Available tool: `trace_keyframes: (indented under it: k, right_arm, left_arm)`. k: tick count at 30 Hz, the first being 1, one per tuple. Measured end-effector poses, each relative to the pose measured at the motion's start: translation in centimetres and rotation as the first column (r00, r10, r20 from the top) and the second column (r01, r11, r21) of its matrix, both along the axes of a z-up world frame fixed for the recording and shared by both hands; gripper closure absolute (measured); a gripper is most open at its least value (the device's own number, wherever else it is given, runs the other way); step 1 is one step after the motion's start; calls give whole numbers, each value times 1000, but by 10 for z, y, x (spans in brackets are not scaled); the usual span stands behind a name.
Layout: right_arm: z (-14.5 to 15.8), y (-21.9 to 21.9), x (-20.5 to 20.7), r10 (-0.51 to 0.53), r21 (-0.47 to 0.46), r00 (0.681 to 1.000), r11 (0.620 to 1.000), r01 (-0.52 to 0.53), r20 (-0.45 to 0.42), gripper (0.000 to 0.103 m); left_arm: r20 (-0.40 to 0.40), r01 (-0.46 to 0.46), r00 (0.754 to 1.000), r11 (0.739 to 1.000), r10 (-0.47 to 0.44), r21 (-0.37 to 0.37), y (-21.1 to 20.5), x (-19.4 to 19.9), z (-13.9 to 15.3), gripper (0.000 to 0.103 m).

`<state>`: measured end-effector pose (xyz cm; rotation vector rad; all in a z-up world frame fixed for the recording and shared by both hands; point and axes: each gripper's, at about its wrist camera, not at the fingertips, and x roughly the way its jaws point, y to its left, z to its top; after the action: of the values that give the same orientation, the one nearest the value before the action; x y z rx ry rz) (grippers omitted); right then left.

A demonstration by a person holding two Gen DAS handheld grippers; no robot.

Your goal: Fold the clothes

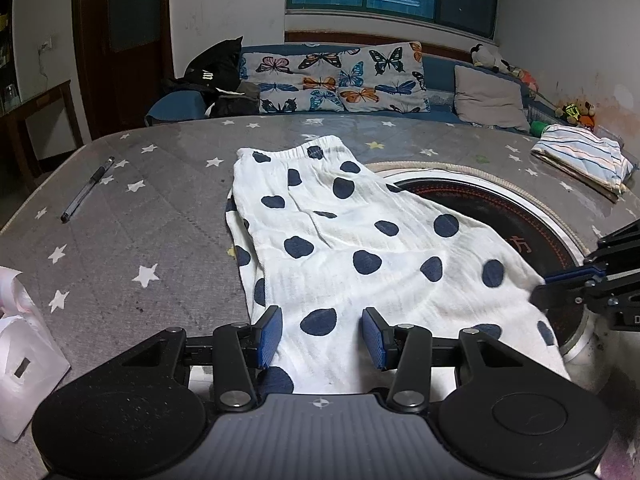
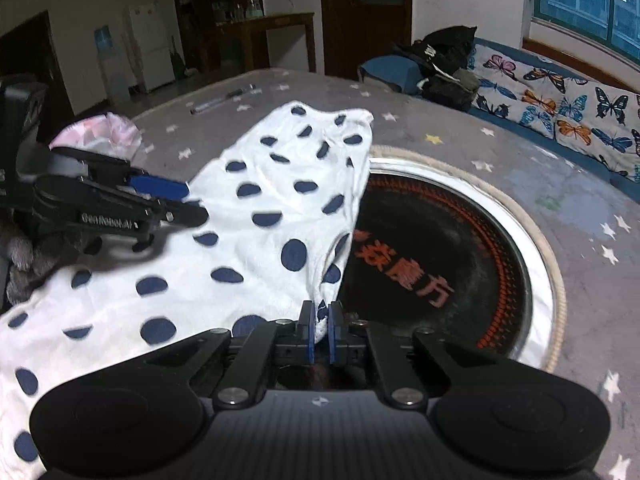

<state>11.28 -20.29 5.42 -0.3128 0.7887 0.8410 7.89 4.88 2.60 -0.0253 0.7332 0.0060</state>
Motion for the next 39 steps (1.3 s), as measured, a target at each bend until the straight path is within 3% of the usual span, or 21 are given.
trace_keyframes:
  k: [6,17,24,30,33,39]
  right_arm:
    - [4,4,-1,11,-41,1000,999,-10,24,96]
    - [5,43,15,39,6,999,999,-39,13,94]
    - [-1,65,26,48,11,999,999,-48,-6,93]
    - [-1,69,29,46,20,999,999,-46,-8,88]
    - [3,70,28,62,33,998,998,-62,-16,80]
    - [5,77,12,114,-6,994,994,-114,0,78]
  left_arm:
    - [1,5,1000,1000,-5,-1,2,0,0,55]
    - [63,-17,998,1000,18,-18,14,-7,18,57]
    - [18,23,1000,1000,-22,-4,11,8,5,62]
    - [3,-43,999,999,43,7,31,20,-2,62]
    - [1,-64,998,998,64,-4,38,22,-1,62]
    - [16,-54,998,999,54,2,35,4,9,62]
